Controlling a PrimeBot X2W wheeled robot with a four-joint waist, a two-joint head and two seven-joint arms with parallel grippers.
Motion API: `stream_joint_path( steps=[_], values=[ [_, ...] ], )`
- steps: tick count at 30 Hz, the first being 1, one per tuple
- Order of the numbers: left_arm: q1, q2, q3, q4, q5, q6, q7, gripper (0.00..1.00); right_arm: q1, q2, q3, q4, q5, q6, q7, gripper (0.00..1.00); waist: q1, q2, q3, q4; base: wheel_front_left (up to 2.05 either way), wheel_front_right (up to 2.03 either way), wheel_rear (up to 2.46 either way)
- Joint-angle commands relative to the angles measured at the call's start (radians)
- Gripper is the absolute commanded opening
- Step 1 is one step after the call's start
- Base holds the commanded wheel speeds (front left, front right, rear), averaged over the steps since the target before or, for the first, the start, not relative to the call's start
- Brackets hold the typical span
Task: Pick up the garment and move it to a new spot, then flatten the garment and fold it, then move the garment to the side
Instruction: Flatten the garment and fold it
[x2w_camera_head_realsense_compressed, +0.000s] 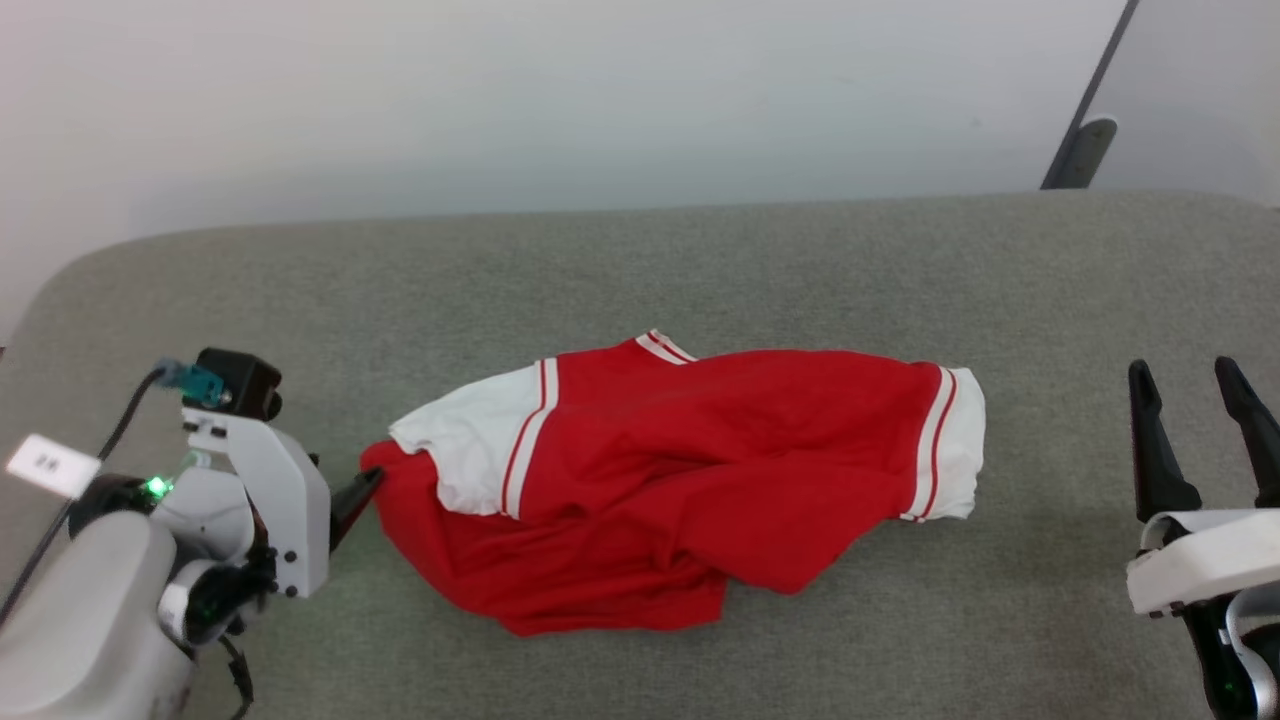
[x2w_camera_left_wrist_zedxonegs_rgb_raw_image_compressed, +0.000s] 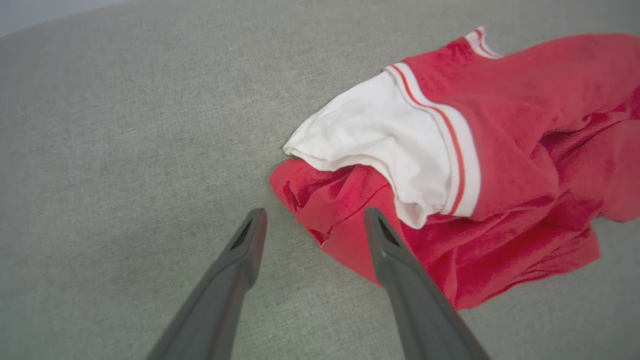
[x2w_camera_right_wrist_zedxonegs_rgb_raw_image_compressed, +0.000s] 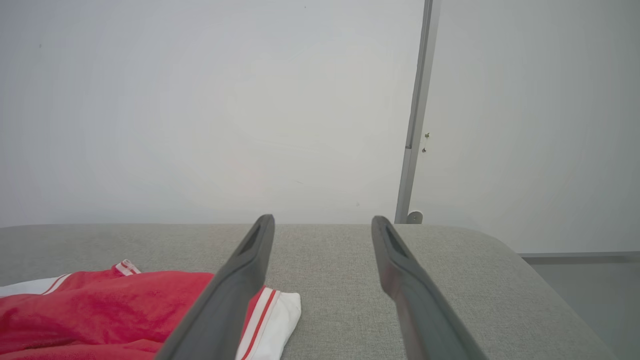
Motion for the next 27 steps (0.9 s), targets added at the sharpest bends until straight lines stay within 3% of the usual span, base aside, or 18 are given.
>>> stream_joint_path(
  steps=[1, 8, 18, 19, 20, 27],
  values=[
    [-0.018, 0.007, -0.01, 0.007, -0.007, -0.002, 0.012, 1.0, -0.012, -0.002, 0.004, -0.002, -0.001, -0.002, -0.001, 1.0, 0.0, 0.0, 0.012, -0.012, 0.0, 0.0, 0.0],
    [-0.09, 0.01, -0.116, 0.085, -0.048, -0.002, 0.086, 1.0, -0.047, -0.003, 0.033, -0.003, 0.001, -0.001, -0.017, 1.0, 0.0, 0.0, 0.049, -0.044, 0.0, 0.0, 0.0],
    [-0.156, 0.0, -0.238, 0.221, -0.111, -0.002, 0.081, 0.98, -0.078, 0.006, 0.049, 0.005, 0.011, -0.002, -0.029, 1.0, 0.0, 0.0, 0.085, -0.065, 0.0, 0.0, 0.0],
    [-0.16, -0.005, -0.248, 0.231, -0.124, -0.002, 0.08, 0.44, -0.08, 0.006, 0.048, 0.005, 0.012, -0.001, -0.03, 1.0, 0.0, 0.0, 0.088, -0.066, 0.0, 0.0, 0.0],
    [-0.163, -0.007, -0.256, 0.242, -0.142, -0.002, 0.081, 0.0, -0.082, 0.006, 0.048, 0.005, 0.013, -0.002, -0.031, 1.0, 0.0, 0.0, 0.09, -0.067, 0.0, 0.0, 0.0],
    [-0.189, -0.005, -0.306, 0.283, -0.226, -0.002, 0.107, 0.0, -0.084, 0.004, 0.028, 0.01, 0.009, -0.001, -0.033, 1.0, 0.0, 0.0, 0.095, -0.052, 0.0, 0.0, 0.0]
  ],
)
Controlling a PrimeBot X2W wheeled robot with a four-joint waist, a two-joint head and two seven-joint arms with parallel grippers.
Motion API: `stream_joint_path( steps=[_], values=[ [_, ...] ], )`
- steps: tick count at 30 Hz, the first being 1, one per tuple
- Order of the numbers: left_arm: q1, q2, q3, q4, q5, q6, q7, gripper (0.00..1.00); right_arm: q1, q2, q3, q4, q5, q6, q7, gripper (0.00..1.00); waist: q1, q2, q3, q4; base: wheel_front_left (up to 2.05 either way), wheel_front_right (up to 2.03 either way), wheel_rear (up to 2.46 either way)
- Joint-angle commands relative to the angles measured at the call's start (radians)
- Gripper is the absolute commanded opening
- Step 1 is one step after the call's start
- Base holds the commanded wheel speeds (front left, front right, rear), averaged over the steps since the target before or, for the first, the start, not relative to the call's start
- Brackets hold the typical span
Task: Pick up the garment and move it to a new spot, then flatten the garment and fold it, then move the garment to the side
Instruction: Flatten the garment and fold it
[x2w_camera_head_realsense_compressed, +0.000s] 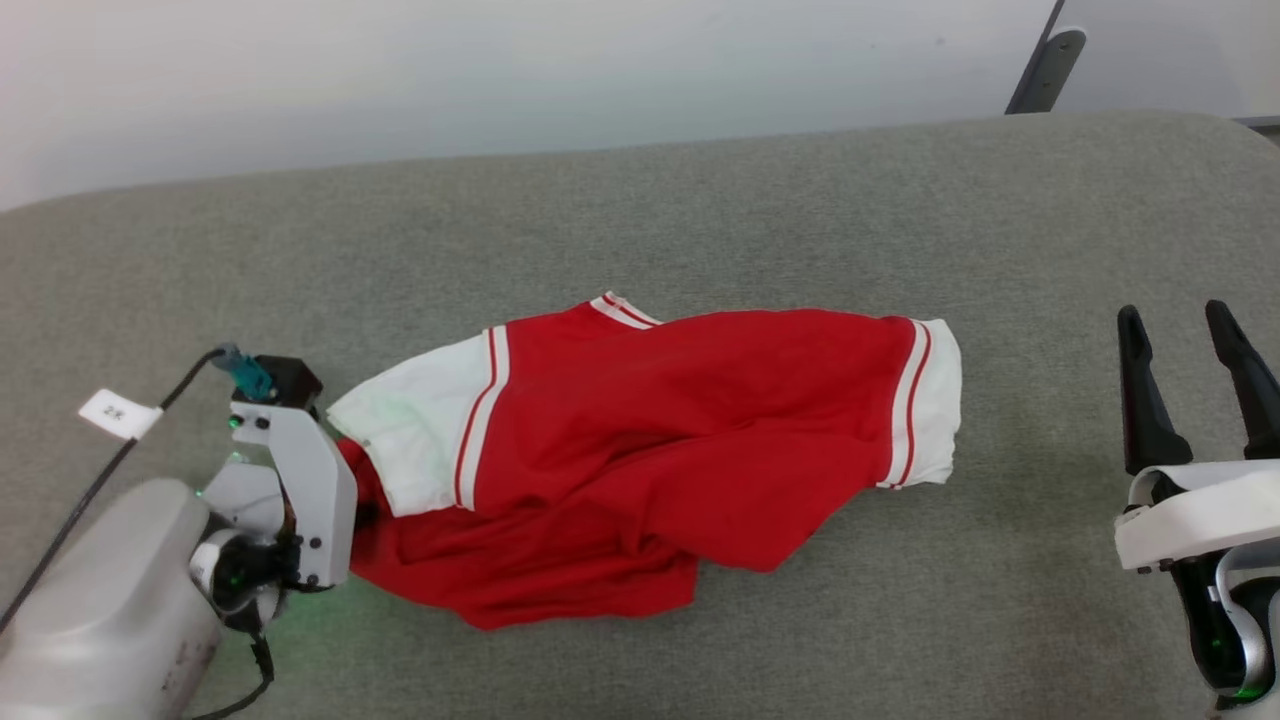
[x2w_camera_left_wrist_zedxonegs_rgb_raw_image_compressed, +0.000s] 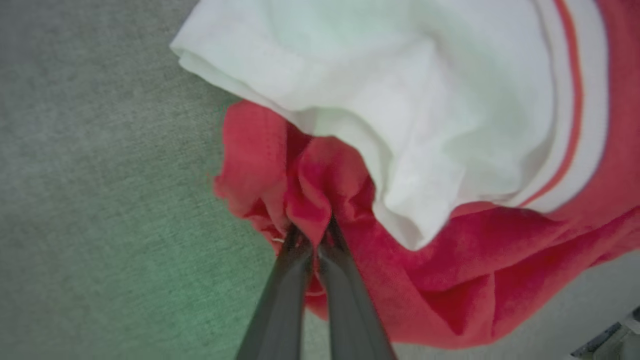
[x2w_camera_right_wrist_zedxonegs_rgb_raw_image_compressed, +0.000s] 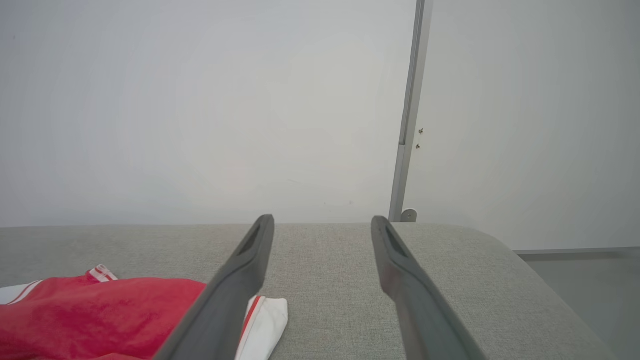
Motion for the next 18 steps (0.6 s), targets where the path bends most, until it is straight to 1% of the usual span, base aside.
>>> stream_joint_path(
  steps=[1, 8, 11, 18],
  values=[
    [-0.001, -0.004, -0.019, 0.02, -0.024, -0.002, 0.033, 0.0, -0.005, 0.0, -0.011, 0.003, 0.001, -0.002, -0.004, 1.0, 0.0, 0.0, -0.004, 0.012, 0.0, 0.0, 0.0],
    [-0.035, -0.017, -0.035, -0.004, -0.096, -0.002, 0.125, 0.0, 0.001, 0.004, -0.022, -0.002, -0.008, -0.002, 0.005, 1.0, 0.0, 0.0, -0.021, 0.044, 0.0, 0.0, 0.0],
    [-0.034, -0.025, -0.045, -0.04, -0.11, -0.002, 0.155, 0.0, 0.0, 0.005, -0.017, -0.004, -0.008, -0.002, 0.007, 1.0, 0.0, 0.0, -0.029, 0.055, 0.0, 0.0, 0.0],
    [0.014, -0.045, -0.067, -0.155, -0.137, 0.024, 0.219, 0.0, 0.008, 0.006, -0.009, -0.012, -0.009, -0.002, 0.01, 1.0, 0.0, 0.0, -0.047, 0.07, 0.0, 0.0, 0.0]
  ],
)
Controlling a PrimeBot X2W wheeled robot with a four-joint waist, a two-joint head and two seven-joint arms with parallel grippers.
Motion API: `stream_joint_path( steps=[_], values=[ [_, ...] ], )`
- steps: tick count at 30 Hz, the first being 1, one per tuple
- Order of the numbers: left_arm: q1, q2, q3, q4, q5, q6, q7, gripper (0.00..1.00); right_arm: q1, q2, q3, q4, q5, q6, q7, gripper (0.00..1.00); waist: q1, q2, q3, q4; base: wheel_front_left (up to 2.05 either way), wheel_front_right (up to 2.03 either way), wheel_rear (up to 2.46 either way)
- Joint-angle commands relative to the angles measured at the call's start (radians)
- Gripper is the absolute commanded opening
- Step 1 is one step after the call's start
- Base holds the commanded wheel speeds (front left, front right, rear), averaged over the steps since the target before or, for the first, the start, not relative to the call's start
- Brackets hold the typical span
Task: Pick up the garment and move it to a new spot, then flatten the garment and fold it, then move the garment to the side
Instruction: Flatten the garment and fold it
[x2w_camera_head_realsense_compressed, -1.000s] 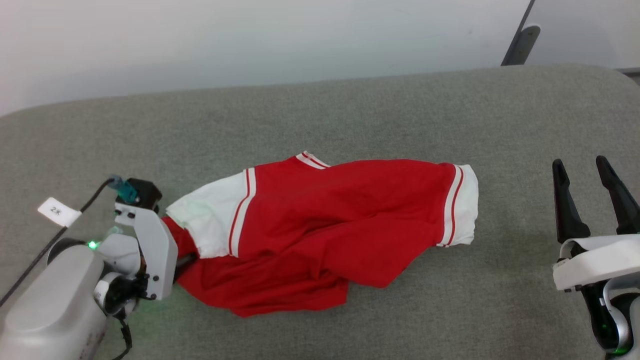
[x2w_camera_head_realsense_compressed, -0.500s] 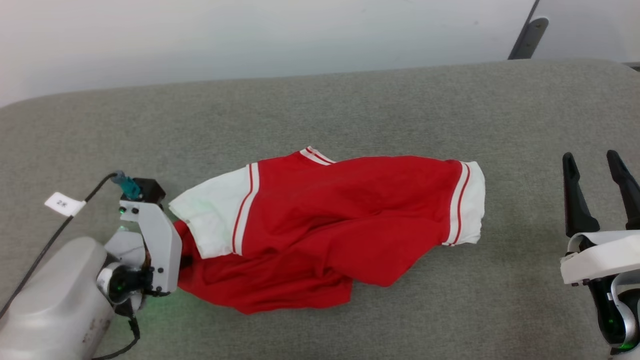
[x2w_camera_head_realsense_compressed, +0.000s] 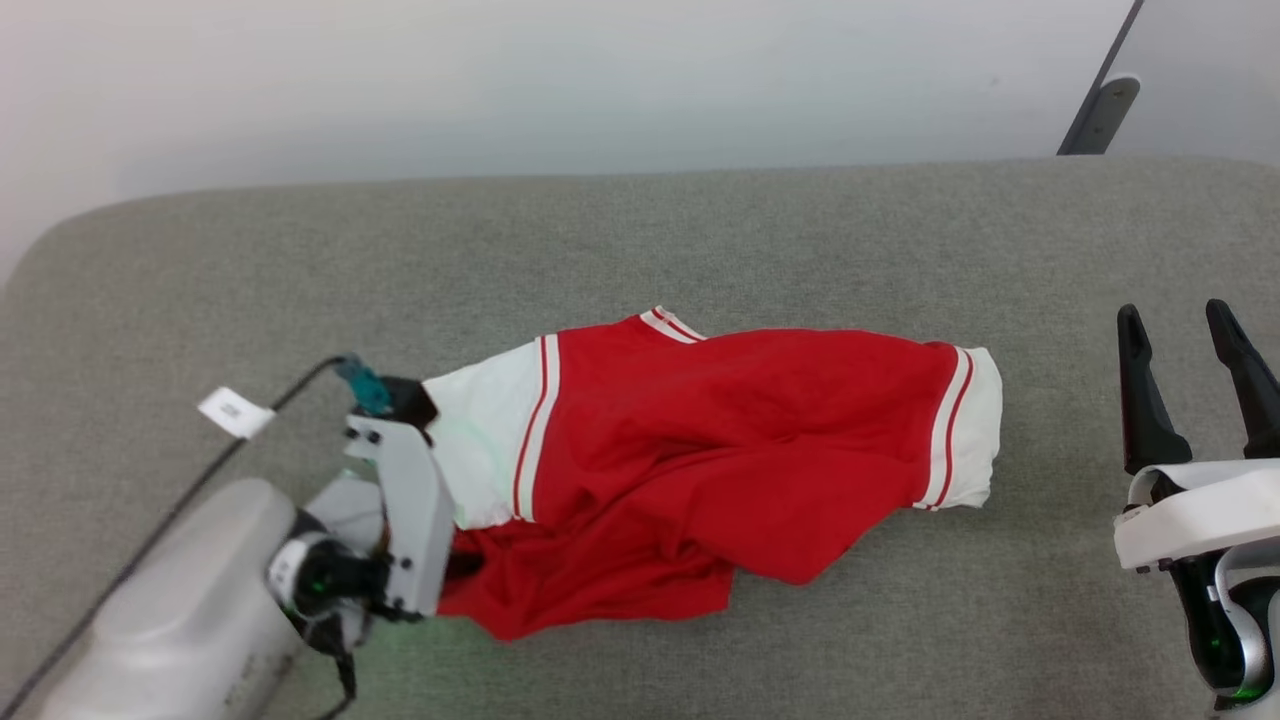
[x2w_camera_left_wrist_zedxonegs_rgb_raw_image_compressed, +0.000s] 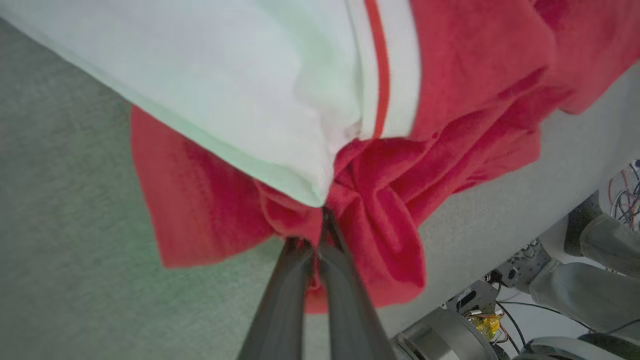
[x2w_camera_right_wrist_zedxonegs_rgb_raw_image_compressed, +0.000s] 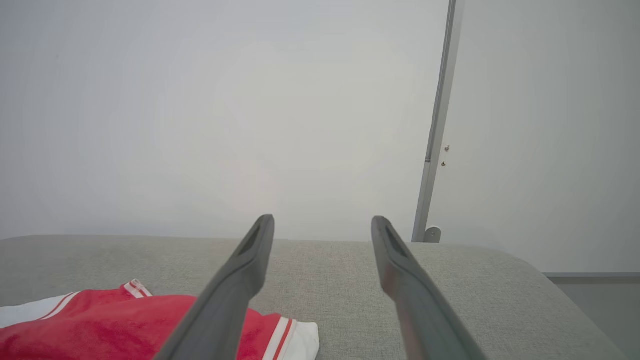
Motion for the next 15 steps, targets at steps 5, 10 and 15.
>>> stream_joint_path(
  steps=[5, 10, 15],
  values=[
    [0.069, 0.006, -0.035, -0.13, 0.007, 0.038, 0.034, 0.0, 0.015, 0.0, 0.003, -0.006, -0.002, -0.001, 0.0, 1.0, 0.0, 0.0, -0.02, 0.009, 0.0, 0.0, 0.0],
    [0.114, 0.009, -0.054, -0.219, 0.004, 0.064, 0.048, 0.0, 0.028, -0.001, 0.001, -0.011, -0.001, -0.001, 0.001, 1.0, 0.0, 0.0, -0.029, 0.01, 0.0, 0.0, 0.0],
    [0.171, 0.015, -0.071, -0.316, 0.006, 0.097, 0.046, 0.0, 0.035, 0.003, -0.005, -0.023, 0.001, -0.001, 0.004, 1.0, 0.0, 0.0, -0.032, 0.009, 0.0, 0.0, 0.0]
  ],
)
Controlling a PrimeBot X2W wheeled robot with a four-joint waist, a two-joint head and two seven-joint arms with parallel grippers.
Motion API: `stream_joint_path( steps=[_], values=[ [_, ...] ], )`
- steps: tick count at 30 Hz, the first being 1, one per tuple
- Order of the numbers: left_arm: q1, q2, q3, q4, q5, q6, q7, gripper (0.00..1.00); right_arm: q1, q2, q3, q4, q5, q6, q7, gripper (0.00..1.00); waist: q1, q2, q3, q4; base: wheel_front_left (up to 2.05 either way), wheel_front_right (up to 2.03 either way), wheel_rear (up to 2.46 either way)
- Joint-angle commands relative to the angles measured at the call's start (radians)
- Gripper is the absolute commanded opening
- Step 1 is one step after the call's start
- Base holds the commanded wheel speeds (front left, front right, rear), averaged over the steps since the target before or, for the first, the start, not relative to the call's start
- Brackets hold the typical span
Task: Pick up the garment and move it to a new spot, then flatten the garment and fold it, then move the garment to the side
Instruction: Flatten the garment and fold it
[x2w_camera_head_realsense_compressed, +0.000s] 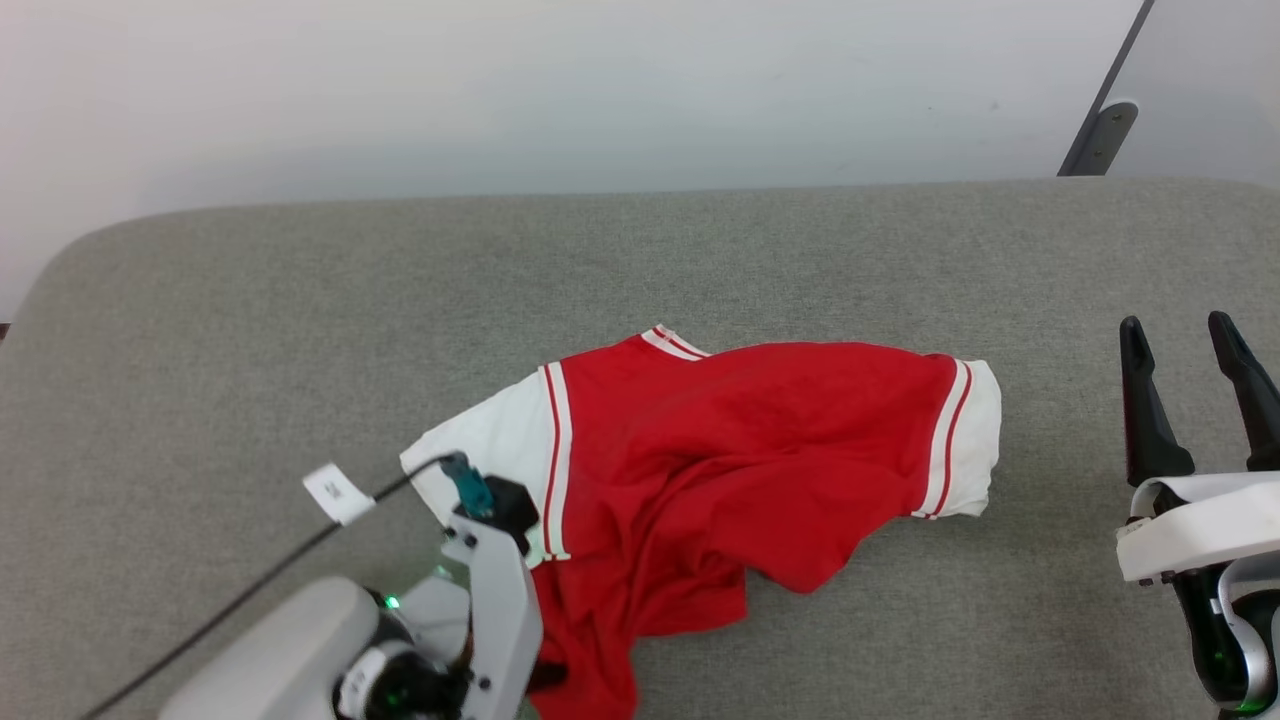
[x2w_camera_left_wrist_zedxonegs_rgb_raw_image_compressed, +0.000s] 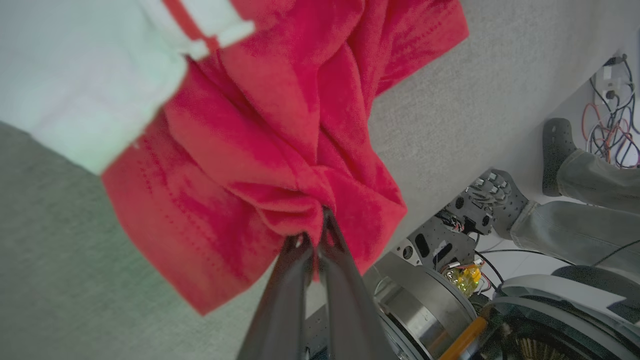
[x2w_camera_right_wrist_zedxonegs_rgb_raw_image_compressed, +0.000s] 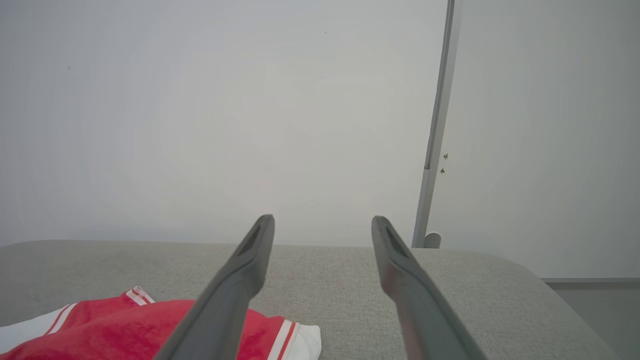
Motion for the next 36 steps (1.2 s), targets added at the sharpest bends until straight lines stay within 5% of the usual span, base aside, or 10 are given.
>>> stream_joint_path(
  steps=[1, 6, 7, 8, 9, 10, 26, 36],
  values=[
    [0.024, 0.0, -0.003, -0.018, 0.0, 0.013, -0.005, 0.0, 0.013, 0.002, -0.004, -0.006, 0.002, -0.001, 0.002, 1.0, 0.0, 0.0, 0.001, -0.001, 0.0, 0.0, 0.0],
    [0.066, 0.008, -0.021, -0.066, 0.03, 0.035, -0.034, 0.0, 0.016, 0.008, -0.007, -0.009, 0.0, -0.001, 0.002, 1.0, 0.0, 0.0, 0.005, -0.004, 0.0, 0.0, 0.0],
    [0.068, 0.01, -0.02, -0.075, 0.04, 0.036, -0.047, 0.15, 0.017, 0.009, -0.007, -0.008, 0.0, -0.001, 0.002, 1.0, 0.0, 0.0, 0.006, -0.005, 0.0, 0.0, 0.0],
    [0.071, 0.011, -0.018, -0.078, 0.044, 0.039, -0.058, 0.73, 0.017, 0.01, -0.006, -0.008, -0.001, -0.001, 0.002, 1.0, 0.0, 0.0, 0.006, -0.005, 0.0, 0.0, 0.0],
    [0.075, 0.015, -0.017, -0.082, 0.048, 0.038, -0.066, 0.94, 0.016, 0.011, -0.006, -0.008, 0.0, -0.001, 0.002, 1.0, 0.0, 0.0, 0.006, -0.006, 0.0, 0.0, 0.0],
    [0.076, 0.022, -0.015, -0.086, 0.053, 0.035, -0.071, 0.98, 0.016, 0.01, -0.006, -0.008, 0.0, -0.001, 0.002, 1.0, 0.0, 0.0, 0.005, -0.006, 0.0, 0.0, 0.0],
    [0.018, 0.15, 0.097, -0.172, 0.049, 0.088, -0.101, 1.0, 0.034, 0.003, -0.004, -0.001, -0.005, -0.001, -0.011, 1.0, 0.0, 0.0, -0.035, 0.006, 0.0, 0.0, 0.0],
    [-0.092, 0.16, 0.157, -0.023, 0.117, 0.068, -0.21, 1.0, -0.004, 0.0, 0.023, 0.01, -0.007, -0.001, -0.025, 1.0, 0.0, 0.0, -0.018, -0.013, 0.0, 0.0, 0.0]
  ],
)
